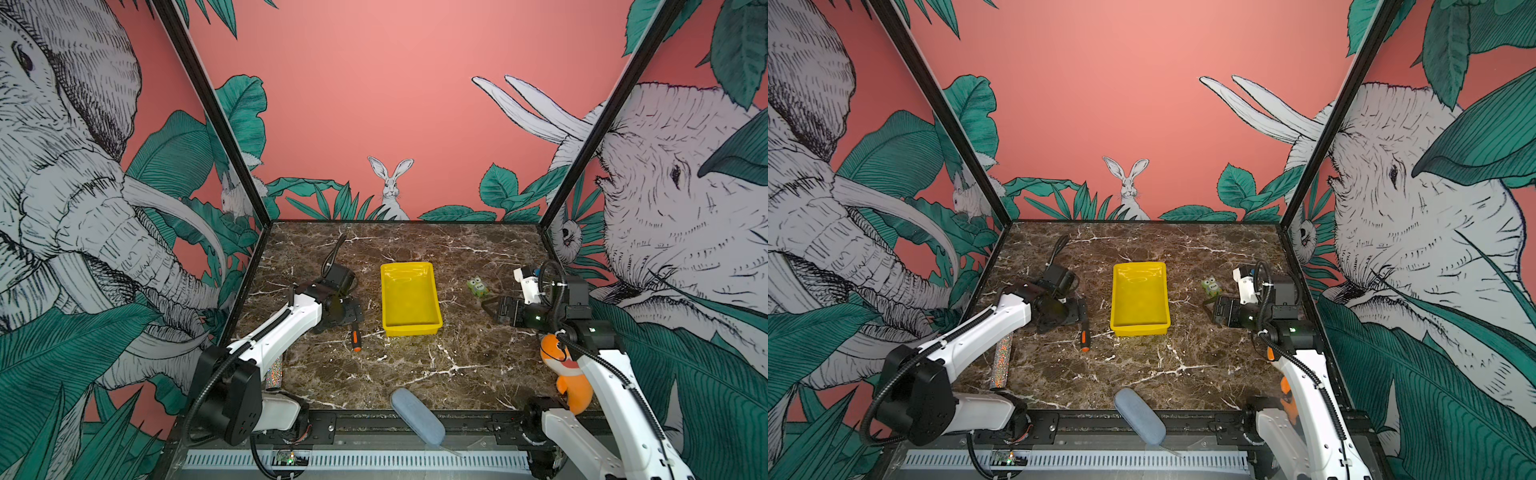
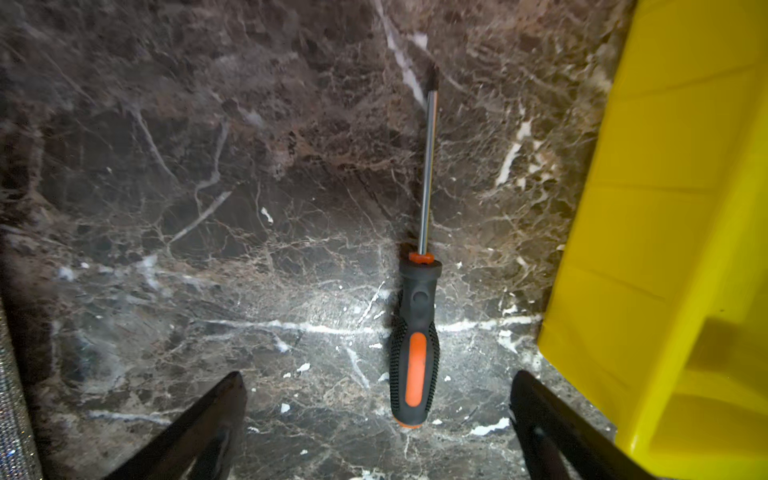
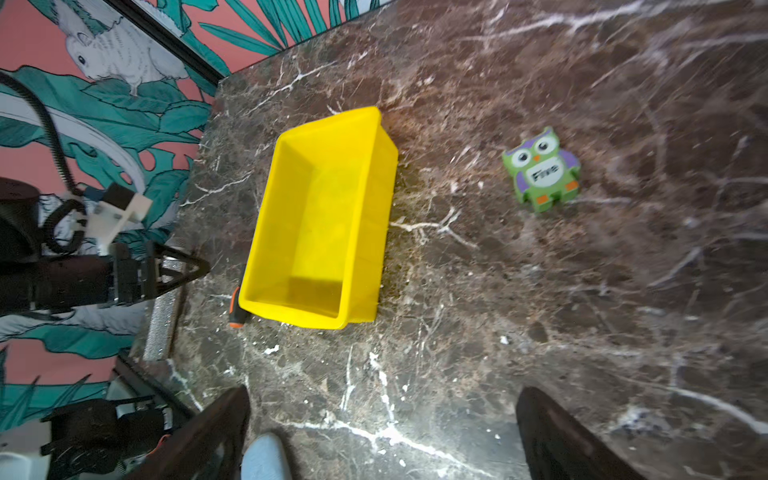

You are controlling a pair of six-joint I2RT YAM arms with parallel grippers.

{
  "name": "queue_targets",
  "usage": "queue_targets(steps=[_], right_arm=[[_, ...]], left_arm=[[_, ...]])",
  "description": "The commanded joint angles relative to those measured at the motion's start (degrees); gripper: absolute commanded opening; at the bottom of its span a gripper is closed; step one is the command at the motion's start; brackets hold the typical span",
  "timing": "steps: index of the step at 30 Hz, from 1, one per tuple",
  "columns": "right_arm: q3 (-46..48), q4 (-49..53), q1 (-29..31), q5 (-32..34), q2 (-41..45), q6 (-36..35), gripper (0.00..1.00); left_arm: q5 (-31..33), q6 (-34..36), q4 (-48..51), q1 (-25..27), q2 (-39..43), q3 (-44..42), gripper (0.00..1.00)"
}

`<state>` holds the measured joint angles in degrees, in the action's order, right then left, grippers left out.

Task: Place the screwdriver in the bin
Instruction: 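Reach the left gripper down to the black-and-orange screwdriver handle while the right arm lifts forward, then close the left gripper on the screwdriver handle while the right arm holds still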

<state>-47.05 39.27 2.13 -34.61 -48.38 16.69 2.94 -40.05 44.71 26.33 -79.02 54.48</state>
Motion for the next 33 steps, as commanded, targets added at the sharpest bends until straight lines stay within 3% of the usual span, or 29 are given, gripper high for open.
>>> queue_targets(steps=[1, 12, 24, 33], right_arm=[[1.38, -1.83, -0.11, -5.00, 1.00, 2.34, 0.99], [0.63, 7.59, -0.20, -2.02, 3.17, -5.17, 0.99], [2.23, 8.27, -0.20, 0.13, 8.04, -4.25, 0.99], [2.73, 7.98, -0.23, 1.88, 8.83, -3.51, 0.99]], left_arm=[[-1.52, -1.91, -0.43, 0.61, -1.45, 0.80, 0.99], [-5.49, -1.13, -2.72, 2.30, -10.29, 0.84, 0.88], [-4.68, 0.31, -4.68, 3.20, -13.41, 0.28, 0.74], [-4.02, 2.68, -2.74, 3.30, -13.07, 0.37, 0.71]])
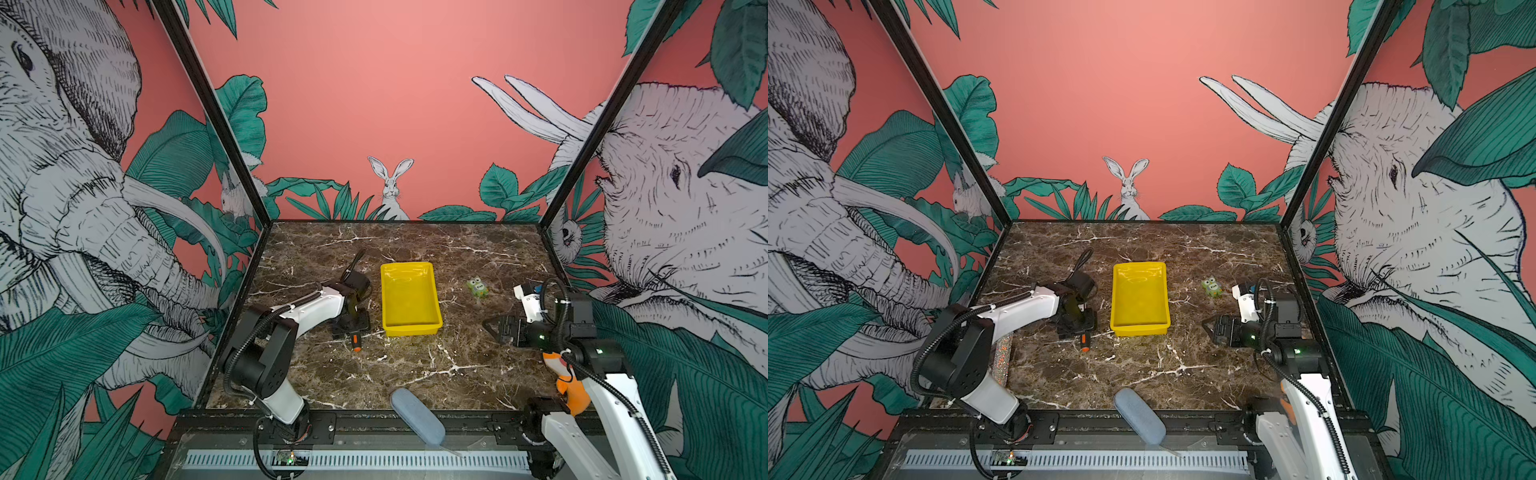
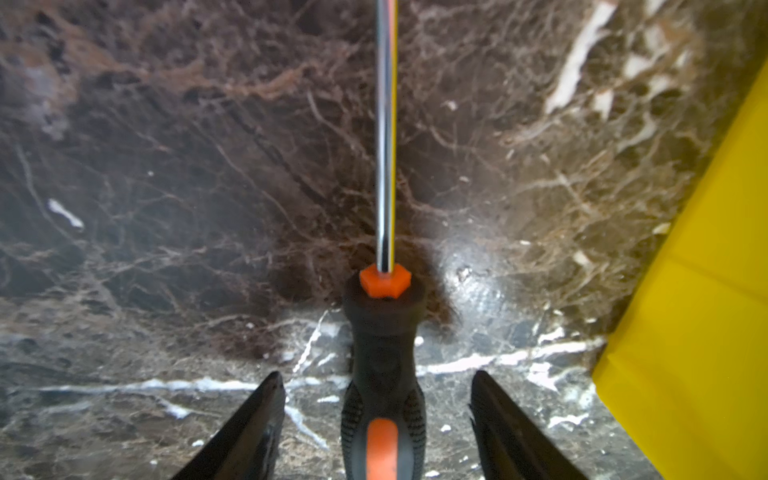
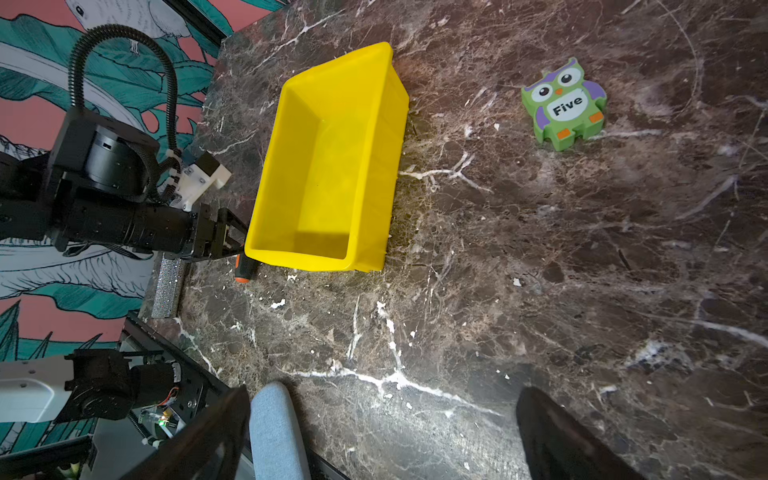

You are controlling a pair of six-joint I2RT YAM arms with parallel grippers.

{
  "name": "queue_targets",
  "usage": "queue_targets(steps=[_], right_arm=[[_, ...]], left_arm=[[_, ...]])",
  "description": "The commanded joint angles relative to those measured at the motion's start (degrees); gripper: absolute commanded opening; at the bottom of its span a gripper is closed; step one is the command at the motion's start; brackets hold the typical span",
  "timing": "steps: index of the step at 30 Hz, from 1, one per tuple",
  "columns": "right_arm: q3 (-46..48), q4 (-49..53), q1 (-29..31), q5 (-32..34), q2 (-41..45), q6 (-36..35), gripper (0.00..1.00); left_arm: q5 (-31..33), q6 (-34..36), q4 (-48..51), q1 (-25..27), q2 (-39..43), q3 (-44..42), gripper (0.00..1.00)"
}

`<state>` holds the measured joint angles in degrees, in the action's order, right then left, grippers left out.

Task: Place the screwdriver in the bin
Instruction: 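Close the left gripper on the screwdriver handle while the right arm holds still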

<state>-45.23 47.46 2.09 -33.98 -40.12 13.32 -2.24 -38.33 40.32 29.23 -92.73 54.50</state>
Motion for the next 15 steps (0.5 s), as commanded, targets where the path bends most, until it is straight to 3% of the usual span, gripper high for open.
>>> queue_targets(steps=[1, 15], right_arm=[[1.01, -0.26, -0.15, 1.43, 0.57, -0.04, 0.99], [1.81, -1.22, -0.20, 2.24, 1.35, 0.82, 0.99]], left_arm=[[1.00, 0.98, 1.45, 0.41, 0.70, 0.41, 0.71], [0.98, 0.10, 1.00, 0.59, 0.47, -0.18, 0.53]])
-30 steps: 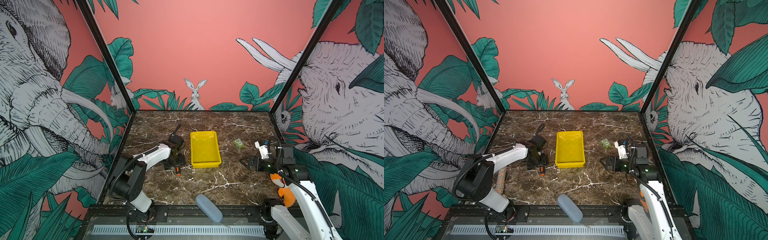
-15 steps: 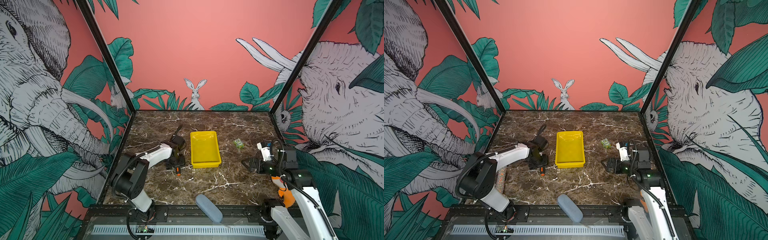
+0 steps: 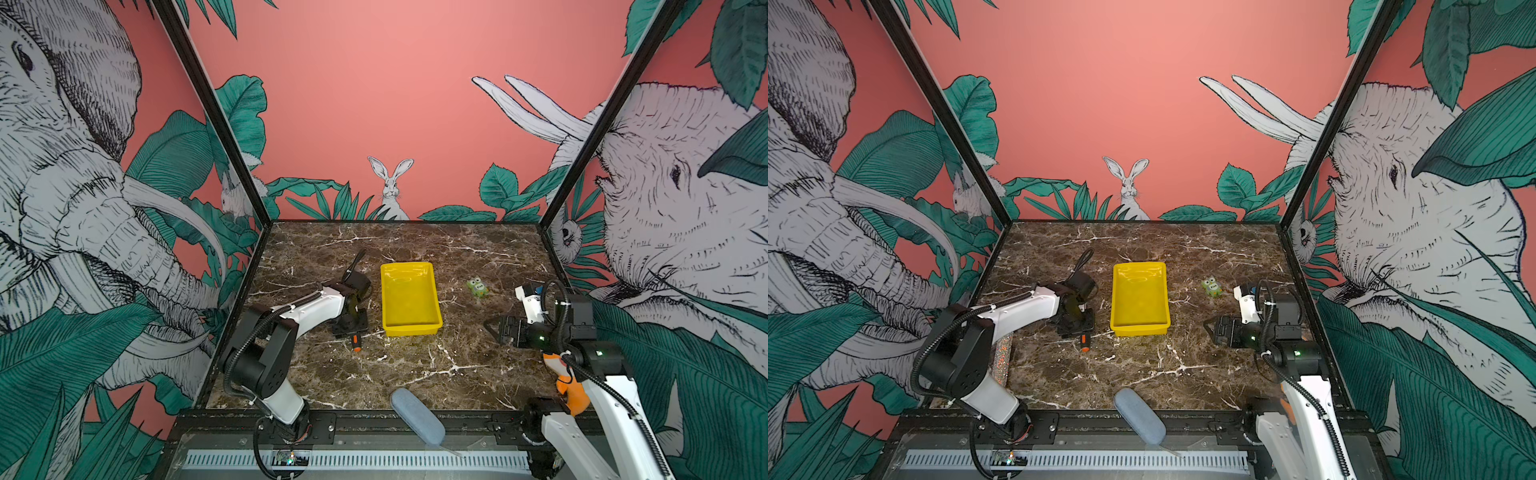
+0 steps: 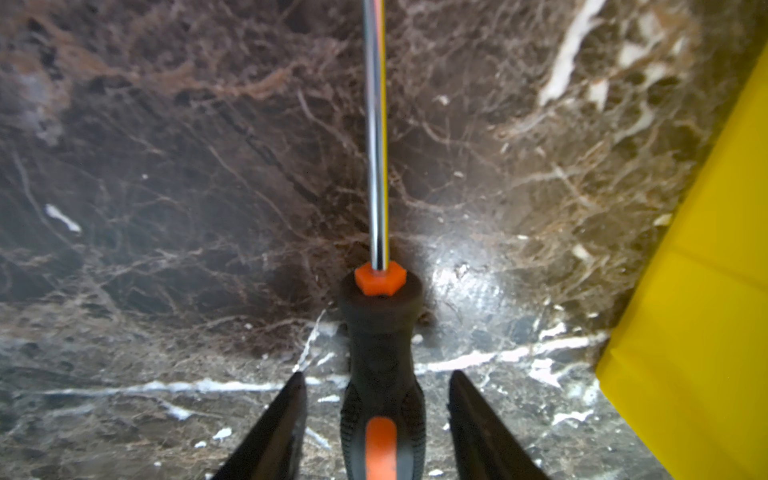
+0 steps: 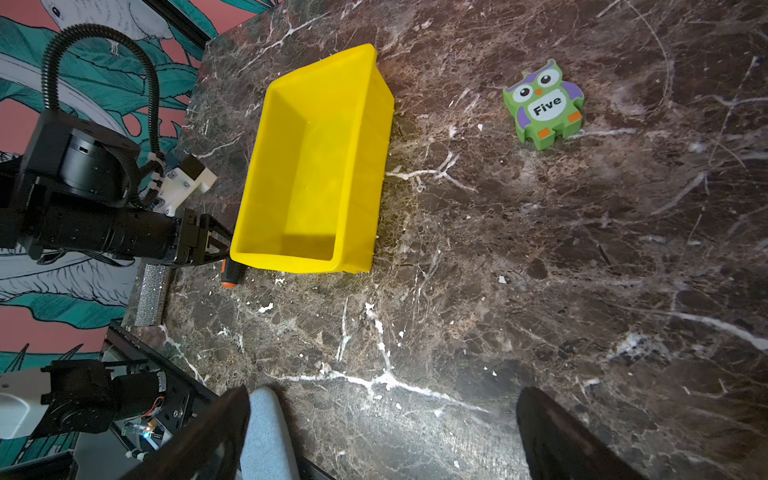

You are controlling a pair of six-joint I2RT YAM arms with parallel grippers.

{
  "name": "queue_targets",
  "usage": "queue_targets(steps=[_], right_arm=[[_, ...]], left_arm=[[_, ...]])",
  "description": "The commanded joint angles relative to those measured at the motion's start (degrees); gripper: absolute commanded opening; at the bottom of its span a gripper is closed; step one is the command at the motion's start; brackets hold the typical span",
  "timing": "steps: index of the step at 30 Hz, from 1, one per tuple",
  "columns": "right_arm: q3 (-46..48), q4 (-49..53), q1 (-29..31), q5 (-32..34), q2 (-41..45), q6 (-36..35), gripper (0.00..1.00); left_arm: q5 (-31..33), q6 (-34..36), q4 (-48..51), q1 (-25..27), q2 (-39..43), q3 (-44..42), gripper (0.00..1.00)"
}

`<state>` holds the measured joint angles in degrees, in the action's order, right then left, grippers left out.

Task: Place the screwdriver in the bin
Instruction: 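Close the left gripper on the screwdriver handle while the right arm holds still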

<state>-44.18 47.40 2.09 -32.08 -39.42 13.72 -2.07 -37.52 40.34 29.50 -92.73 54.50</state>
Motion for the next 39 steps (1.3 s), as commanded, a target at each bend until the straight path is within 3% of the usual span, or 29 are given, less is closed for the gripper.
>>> queue_targets(steps=[1, 39], right_arm=[[0.79, -1.25, -0.15, 0.33, 0.66, 0.49, 0.99], [1.63, -2.48, -0.17, -1.95, -0.66, 0.70, 0.99]], left_arm=[[0.86, -0.79, 0.97, 0.34, 0.44, -0.17, 0.53], [2.74, -2.82, -1.45, 0.75, 1.42, -2.64, 0.44]])
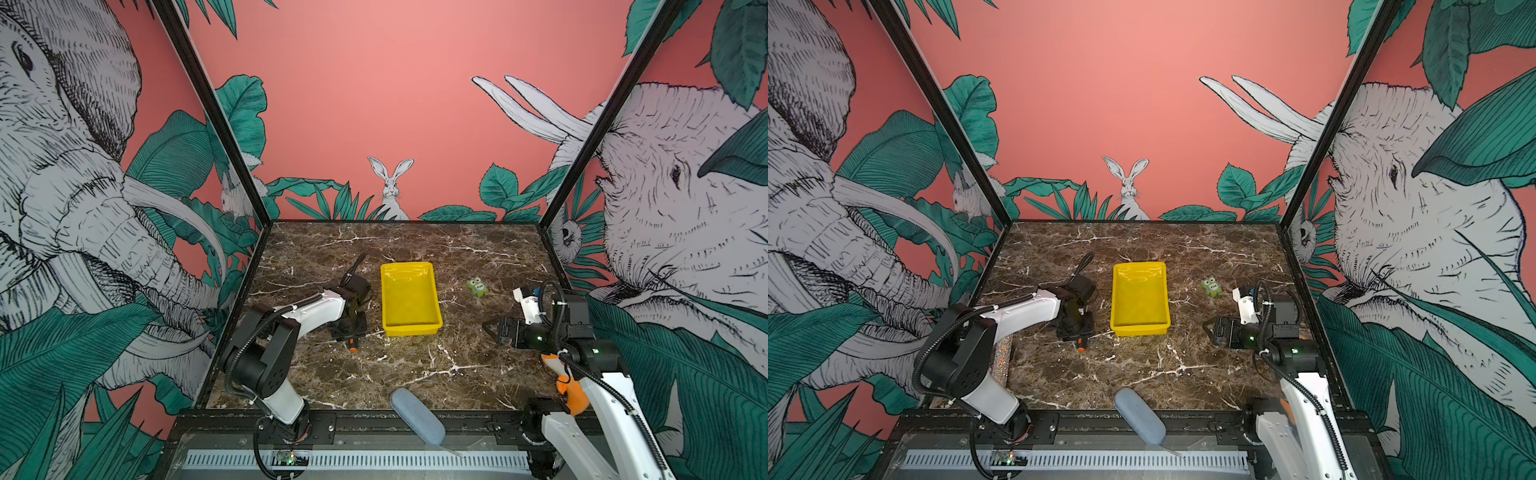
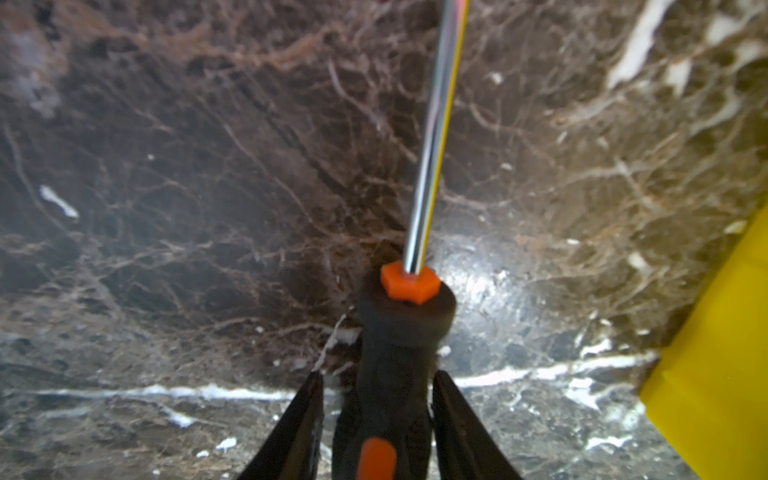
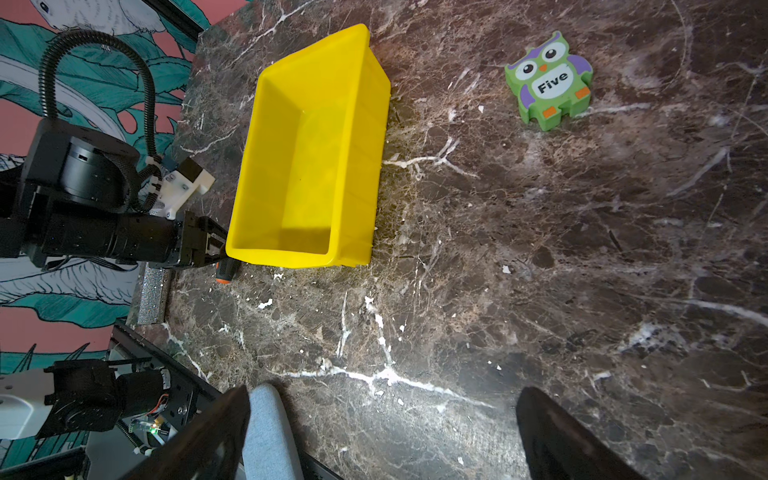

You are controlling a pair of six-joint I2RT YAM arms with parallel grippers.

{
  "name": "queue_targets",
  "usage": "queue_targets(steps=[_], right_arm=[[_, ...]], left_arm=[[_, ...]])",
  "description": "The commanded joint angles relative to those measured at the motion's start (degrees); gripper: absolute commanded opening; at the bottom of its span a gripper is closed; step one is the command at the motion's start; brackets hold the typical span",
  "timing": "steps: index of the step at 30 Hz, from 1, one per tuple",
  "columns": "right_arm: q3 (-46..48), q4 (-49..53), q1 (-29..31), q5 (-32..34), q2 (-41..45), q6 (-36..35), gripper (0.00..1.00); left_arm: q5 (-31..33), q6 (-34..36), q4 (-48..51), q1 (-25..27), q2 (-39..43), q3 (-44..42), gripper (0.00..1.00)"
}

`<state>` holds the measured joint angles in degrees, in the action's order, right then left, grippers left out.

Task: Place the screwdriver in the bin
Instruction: 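Close the left gripper on the screwdriver handle while the right arm holds still, then lift the screwdriver with the left gripper and carry it over the yellow bin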

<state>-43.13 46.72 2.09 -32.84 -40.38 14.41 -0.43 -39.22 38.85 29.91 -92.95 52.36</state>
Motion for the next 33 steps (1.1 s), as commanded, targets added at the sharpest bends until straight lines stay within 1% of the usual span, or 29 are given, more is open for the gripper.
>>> queue_targets(steps=[1, 6, 7, 10, 12, 13, 14, 16, 24, 33], right_arm=[[0.57, -1.81, -0.15, -1.29, 0.22, 0.00, 0.99], [0.67, -1.89, -0.15, -1.45, -0.14, 0.04, 0.99], [0.65, -1.86, -0.17, -1.56, -0.11, 0.01, 0.99], [0.59, -1.88, -0.16, -1.75, -0.11, -0.02, 0.99], [0.68, -1.82, -0.15, -1.74, -0.14, 0.08, 0.99], [0.62, -1.85, -0.20, -1.71, -0.14, 0.00, 0.99], [0.61, -1.89, -0.16, -1.77, -0.22, 0.00, 0.99], [0.65, -1.88, -0.15, -1.74, -0.21, 0.01, 0.99], [0.60, -1.79, -0.15, -1.61, -0.31, 0.00, 0.99], [0.45, -1.50, -0.15, -1.86, -0.40, -0.08, 0.99]], left_arm=[[1.21, -1.11, -0.07, 0.32, 1.61, -0.62, 0.44], [1.66, -0.68, -0.59, 0.32, 1.36, -0.79, 0.43], [1.66, -0.60, -0.69, 0.33, 1.33, -0.70, 0.40], [1.66, -0.32, -0.79, 0.43, 1.45, -0.60, 0.28], [1.89, -0.13, -0.67, 0.45, 1.67, -0.59, 0.26], [2.08, -0.15, -0.62, 0.38, 1.80, -0.59, 0.20], [2.10, 0.02, -0.62, 0.47, 1.93, -0.62, 0.12], [2.18, 0.07, -0.23, 0.40, 2.02, -0.36, 0.05], [4.32, 0.85, 4.18, 0.44, 3.24, 2.71, 0.01], [6.80, 1.84, 8.60, 0.41, 7.89, 7.59, 0.00]])
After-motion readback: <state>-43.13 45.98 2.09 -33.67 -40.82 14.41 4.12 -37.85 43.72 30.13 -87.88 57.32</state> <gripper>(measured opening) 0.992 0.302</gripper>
